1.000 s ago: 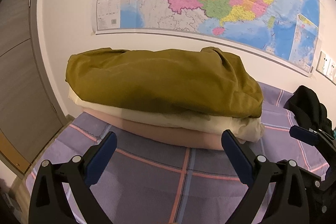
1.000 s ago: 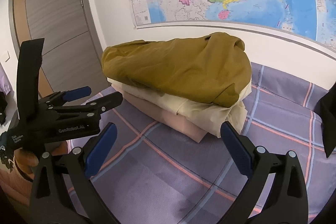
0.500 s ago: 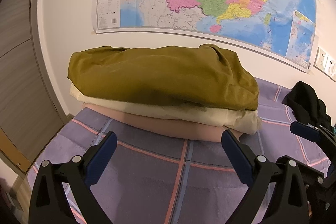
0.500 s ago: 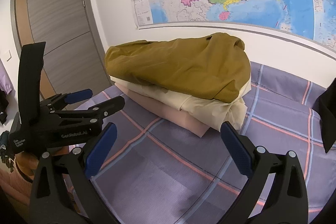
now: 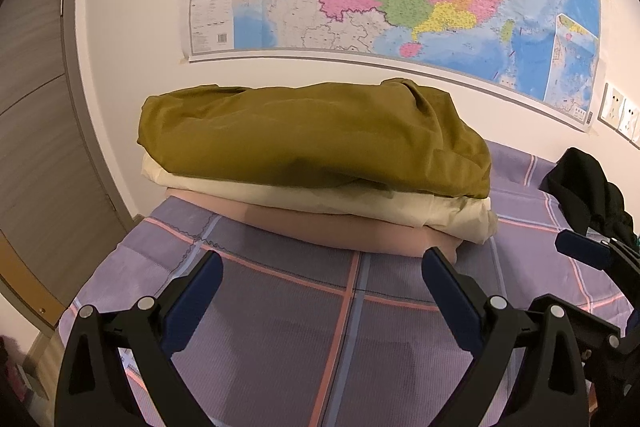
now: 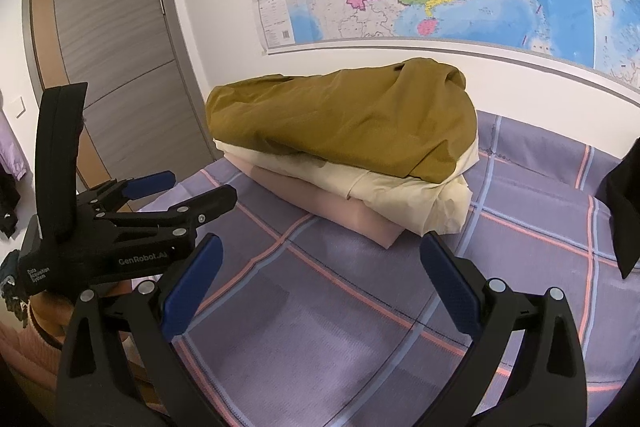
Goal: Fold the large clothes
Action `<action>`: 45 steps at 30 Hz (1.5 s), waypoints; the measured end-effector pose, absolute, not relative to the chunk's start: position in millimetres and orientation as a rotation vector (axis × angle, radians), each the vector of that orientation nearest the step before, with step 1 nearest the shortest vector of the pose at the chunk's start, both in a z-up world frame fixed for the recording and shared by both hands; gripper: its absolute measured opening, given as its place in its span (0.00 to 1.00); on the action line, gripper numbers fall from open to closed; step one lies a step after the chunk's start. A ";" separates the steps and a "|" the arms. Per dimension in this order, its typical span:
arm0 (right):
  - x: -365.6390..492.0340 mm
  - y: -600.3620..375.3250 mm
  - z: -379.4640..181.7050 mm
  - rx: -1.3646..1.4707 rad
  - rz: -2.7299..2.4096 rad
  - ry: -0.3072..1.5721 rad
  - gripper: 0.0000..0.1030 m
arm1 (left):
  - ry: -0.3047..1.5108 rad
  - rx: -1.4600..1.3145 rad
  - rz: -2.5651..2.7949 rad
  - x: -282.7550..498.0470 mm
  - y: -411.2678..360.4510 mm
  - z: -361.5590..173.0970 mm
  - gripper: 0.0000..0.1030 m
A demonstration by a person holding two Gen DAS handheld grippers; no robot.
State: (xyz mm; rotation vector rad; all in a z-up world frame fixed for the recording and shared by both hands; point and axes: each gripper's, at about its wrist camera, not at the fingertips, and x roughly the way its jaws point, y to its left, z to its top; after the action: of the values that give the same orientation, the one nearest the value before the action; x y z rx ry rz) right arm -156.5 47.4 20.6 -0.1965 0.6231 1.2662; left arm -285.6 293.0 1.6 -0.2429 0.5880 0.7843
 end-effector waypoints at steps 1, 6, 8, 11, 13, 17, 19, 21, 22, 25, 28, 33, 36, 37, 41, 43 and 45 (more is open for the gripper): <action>-157.1 46.8 20.2 -0.196 1.265 0.623 0.94 | 0.588 -0.243 0.784 -286.1 292.3 1.8 0.93; -161.9 44.2 17.5 -0.190 1.267 0.629 0.94 | 0.587 -0.241 0.786 -288.0 291.7 2.1 0.93; -163.0 43.6 17.4 -0.191 1.267 0.627 0.94 | 0.584 -0.238 0.788 -288.3 291.1 2.6 0.93; -163.6 42.5 17.7 -0.187 1.270 0.627 0.94 | 0.582 -0.238 0.790 -291.8 288.7 1.9 0.93; -164.7 42.0 17.7 -0.187 1.269 0.626 0.94 | 0.581 -0.235 0.794 -293.7 286.7 1.5 0.93; -165.0 40.7 17.3 -0.185 1.272 0.626 0.94 | 0.581 -0.234 0.794 -295.2 285.7 1.5 0.93; -165.5 39.8 16.9 -0.186 1.271 0.626 0.94 | 0.581 -0.234 0.794 -295.9 285.5 1.6 0.93; -165.7 38.5 16.7 -0.182 1.273 0.627 0.94 | 0.580 -0.232 0.793 -296.7 285.0 1.6 0.93; -166.2 38.2 16.8 -0.183 1.270 0.625 0.94 | 0.580 -0.232 0.794 -297.6 284.4 1.4 0.93; -165.7 37.6 16.9 -0.183 1.276 0.625 0.94 | 0.580 -0.232 0.794 -298.4 283.6 1.3 0.93; -166.6 36.5 16.9 -0.182 1.274 0.623 0.94 | 0.579 -0.231 0.794 -297.9 283.9 1.6 0.93; -167.0 35.8 17.2 -0.183 1.276 0.624 0.94 | 0.579 -0.231 0.795 -300.3 283.3 1.1 0.93; -168.5 35.5 16.8 -0.184 1.275 0.622 0.94 | 0.581 -0.230 0.797 -302.8 281.0 0.7 0.93; -169.0 35.7 16.6 -0.184 1.275 0.623 0.94 | 0.581 -0.229 0.797 -303.3 280.5 0.5 0.93; -171.1 34.7 16.2 -0.182 1.270 0.624 0.94 | 0.584 -0.228 0.797 -305.5 279.1 -0.5 0.93; -172.2 34.4 16.2 -0.182 1.271 0.625 0.94 | 0.586 -0.228 0.796 -304.9 280.1 -0.5 0.93; -172.4 34.5 16.3 -0.182 1.268 0.622 0.94 | 0.587 -0.228 0.796 -305.2 280.2 -0.9 0.93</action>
State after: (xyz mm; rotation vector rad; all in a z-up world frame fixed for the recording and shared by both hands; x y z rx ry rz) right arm -172.4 34.5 16.3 -0.1821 0.6225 1.2677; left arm -305.2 280.2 -0.9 -0.2283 0.5866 0.7955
